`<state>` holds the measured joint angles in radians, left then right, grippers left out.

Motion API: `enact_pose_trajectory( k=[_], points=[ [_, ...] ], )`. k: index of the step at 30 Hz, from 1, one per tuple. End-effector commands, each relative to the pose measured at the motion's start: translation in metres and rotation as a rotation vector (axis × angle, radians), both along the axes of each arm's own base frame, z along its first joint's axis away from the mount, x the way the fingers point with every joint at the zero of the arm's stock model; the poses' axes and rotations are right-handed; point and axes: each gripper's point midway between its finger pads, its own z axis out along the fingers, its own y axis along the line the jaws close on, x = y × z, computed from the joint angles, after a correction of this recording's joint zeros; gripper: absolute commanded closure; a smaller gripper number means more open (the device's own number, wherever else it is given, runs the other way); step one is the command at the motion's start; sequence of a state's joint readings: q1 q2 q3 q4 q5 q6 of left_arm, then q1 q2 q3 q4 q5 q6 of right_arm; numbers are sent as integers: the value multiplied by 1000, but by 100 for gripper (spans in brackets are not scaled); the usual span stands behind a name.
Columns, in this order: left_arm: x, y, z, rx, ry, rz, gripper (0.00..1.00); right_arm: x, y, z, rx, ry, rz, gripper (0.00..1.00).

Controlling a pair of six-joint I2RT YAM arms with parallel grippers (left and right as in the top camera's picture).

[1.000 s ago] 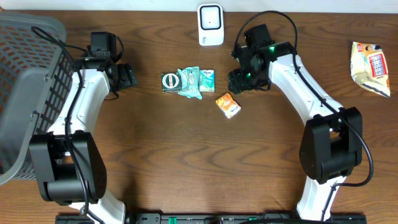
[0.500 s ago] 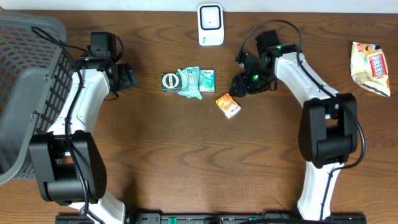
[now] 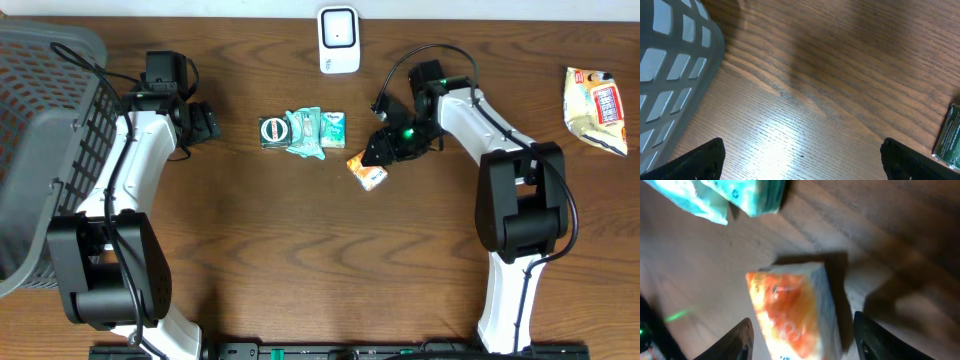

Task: Scan the item barcode
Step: 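Grasp the orange tissue pack with the right gripper and lift it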

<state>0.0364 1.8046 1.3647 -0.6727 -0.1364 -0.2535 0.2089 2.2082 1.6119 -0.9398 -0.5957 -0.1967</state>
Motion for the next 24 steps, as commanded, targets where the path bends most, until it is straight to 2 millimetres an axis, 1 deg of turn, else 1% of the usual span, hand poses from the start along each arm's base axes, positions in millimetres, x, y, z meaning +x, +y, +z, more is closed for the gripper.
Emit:
enact_pose_trajectory(
  k=[1, 3, 6, 7, 11, 14, 17, 20, 21, 24],
  points=[
    [-2, 1, -2, 9, 9, -10, 3, -12, 3, -13, 18, 31, 5, 43],
    [-2, 1, -2, 9, 9, -10, 2, -15, 4, -19, 18, 29, 8, 46],
    [-2, 1, -2, 9, 9, -10, 2, -14, 1, -24, -5, 30, -16, 55],
    [-2, 1, -2, 9, 9, -10, 3, -12, 0, -24, -5, 35, -34, 69],
    [-2, 1, -2, 9, 9, -10, 2, -13, -1, -23, 5, 46, -39, 99],
    [-2, 1, -2, 9, 9, -10, 2, -15, 1, -21, 18, 63, -50, 99],
    [-2, 1, -2, 9, 9, -10, 2, -17, 12, -9, 112, 88, -47, 99],
    [-2, 1, -2, 9, 9, -10, 2, -16, 25, 15, 293, 93, -31, 99],
    [-2, 1, -2, 9, 9, -10, 2, -14, 28, 27, 383, 89, -27, 99],
    [-2, 1, -2, 9, 9, -10, 3, -10, 27, 45, 510, 58, -10, 99]
  ],
)
